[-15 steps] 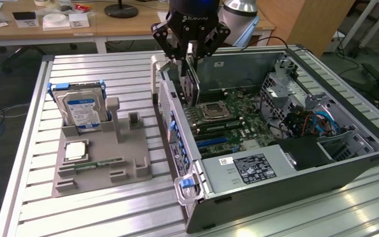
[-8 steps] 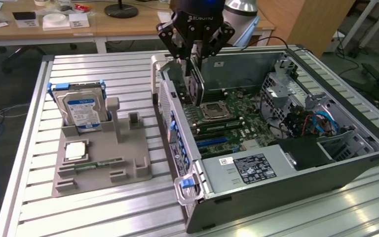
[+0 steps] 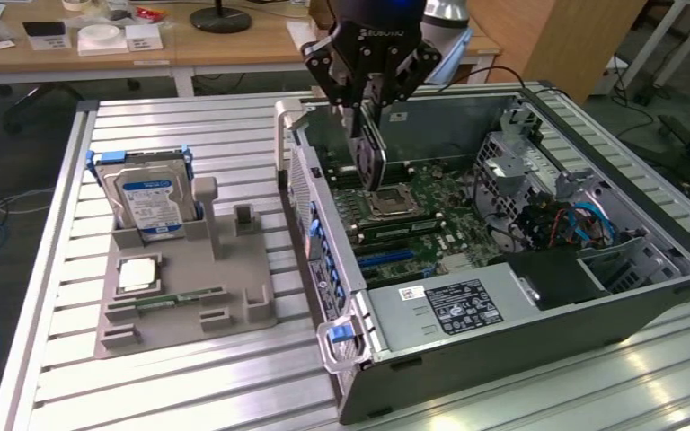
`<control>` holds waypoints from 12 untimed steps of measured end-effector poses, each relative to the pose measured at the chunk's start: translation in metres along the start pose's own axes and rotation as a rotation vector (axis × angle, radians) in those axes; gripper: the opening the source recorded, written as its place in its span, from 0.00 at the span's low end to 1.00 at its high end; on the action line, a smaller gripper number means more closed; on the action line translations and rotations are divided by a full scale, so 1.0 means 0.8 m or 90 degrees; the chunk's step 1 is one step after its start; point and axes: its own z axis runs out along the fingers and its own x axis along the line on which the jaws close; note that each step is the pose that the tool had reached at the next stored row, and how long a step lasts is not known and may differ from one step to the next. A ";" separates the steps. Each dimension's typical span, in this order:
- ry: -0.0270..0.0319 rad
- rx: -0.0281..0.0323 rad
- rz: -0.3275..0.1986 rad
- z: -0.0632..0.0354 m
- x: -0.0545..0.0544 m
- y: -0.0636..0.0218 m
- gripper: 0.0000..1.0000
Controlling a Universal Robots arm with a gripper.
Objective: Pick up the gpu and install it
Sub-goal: 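Pick up the gpu and move the gpu toward the slot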
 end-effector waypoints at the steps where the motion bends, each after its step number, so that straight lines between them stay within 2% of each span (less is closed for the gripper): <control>1: 0.0000 0.0000 0.000 0.000 -0.002 0.000 0.26; 12: 0.0000 0.0000 0.000 0.001 -0.024 0.001 0.26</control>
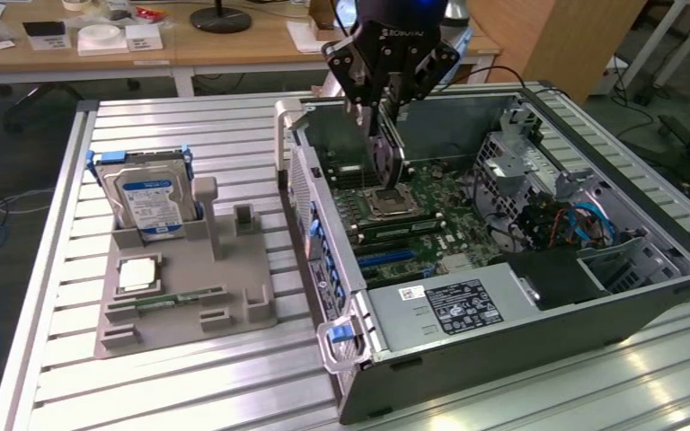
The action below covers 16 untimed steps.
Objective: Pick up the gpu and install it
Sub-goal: 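Pick up the gpu and move the gpu toward the slot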
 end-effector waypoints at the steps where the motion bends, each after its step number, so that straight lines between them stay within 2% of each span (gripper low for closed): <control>1: 0.0000 0.0000 0.000 0.000 -0.002 0.000 0.26; 16: 0.0000 0.0000 0.000 0.001 -0.025 0.001 0.26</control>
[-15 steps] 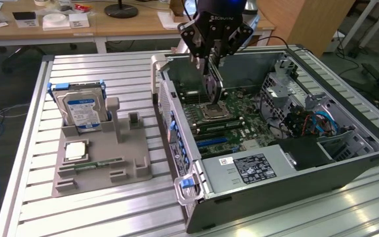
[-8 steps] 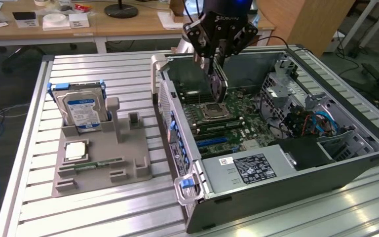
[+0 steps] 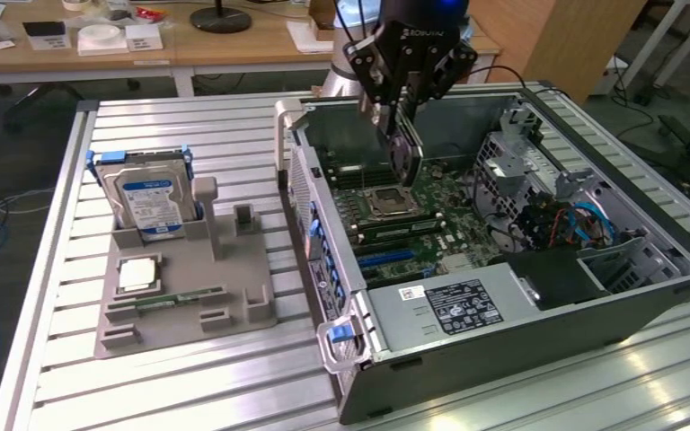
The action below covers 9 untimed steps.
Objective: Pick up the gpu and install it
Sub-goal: 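Pick up the gpu and move the gpu toward the slot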
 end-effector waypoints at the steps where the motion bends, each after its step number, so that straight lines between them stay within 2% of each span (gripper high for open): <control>1: 0.0000 0.0000 0.000 0.000 -0.001 0.000 0.26; 9: 0.0000 0.0000 0.000 0.000 -0.011 0.000 0.26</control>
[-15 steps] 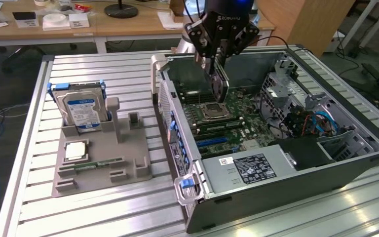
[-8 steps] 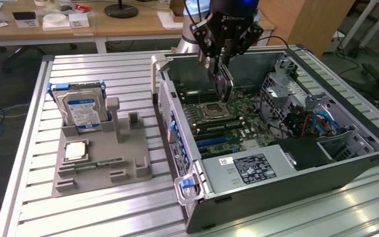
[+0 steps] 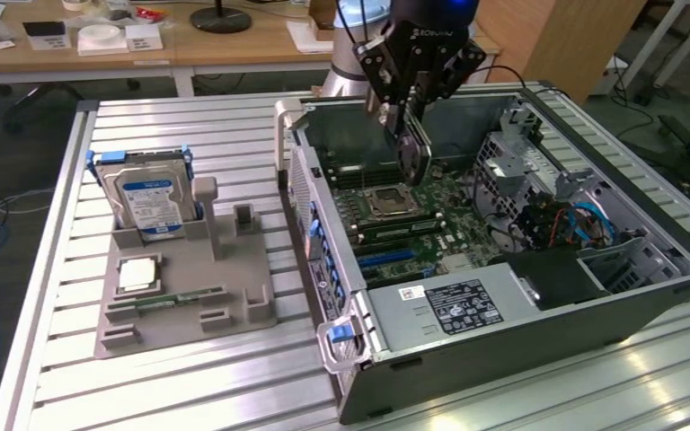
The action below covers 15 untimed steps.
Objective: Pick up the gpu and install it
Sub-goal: 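Pick up the gpu and move the gpu toward the slot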
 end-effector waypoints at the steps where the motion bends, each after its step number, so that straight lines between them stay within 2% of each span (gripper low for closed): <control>1: 0.0000 0.0000 0.000 0.000 -0.001 0.000 0.26; 15: 0.0000 0.0000 0.000 0.000 -0.015 0.001 0.26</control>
